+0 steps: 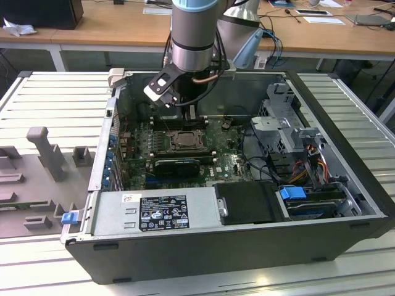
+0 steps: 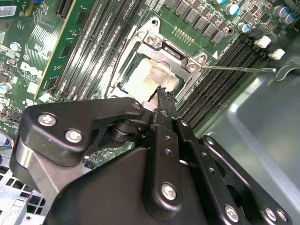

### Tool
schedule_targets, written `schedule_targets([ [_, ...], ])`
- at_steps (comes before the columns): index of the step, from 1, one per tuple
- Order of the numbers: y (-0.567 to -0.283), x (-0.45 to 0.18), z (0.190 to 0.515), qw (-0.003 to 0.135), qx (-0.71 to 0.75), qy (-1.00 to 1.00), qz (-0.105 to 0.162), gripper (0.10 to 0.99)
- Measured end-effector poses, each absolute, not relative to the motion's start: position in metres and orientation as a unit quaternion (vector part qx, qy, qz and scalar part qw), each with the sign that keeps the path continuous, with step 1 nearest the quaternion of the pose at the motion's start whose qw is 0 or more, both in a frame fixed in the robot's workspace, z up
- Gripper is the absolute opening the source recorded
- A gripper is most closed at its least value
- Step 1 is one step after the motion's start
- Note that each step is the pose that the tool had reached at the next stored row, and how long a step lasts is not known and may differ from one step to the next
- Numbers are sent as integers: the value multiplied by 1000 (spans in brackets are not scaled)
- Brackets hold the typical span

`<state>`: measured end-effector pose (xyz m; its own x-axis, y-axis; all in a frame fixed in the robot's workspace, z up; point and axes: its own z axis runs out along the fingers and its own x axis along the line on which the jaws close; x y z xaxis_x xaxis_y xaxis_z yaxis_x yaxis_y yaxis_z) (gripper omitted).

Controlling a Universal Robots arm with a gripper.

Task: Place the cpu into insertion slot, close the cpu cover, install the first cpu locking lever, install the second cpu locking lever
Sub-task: 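Install the first cpu locking lever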

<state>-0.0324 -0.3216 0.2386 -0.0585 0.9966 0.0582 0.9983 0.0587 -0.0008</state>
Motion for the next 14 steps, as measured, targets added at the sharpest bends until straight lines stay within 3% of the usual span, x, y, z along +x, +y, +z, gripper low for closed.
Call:
schedule_targets([
  [14,-322,-32,250,21,-686,-727,-20,106],
])
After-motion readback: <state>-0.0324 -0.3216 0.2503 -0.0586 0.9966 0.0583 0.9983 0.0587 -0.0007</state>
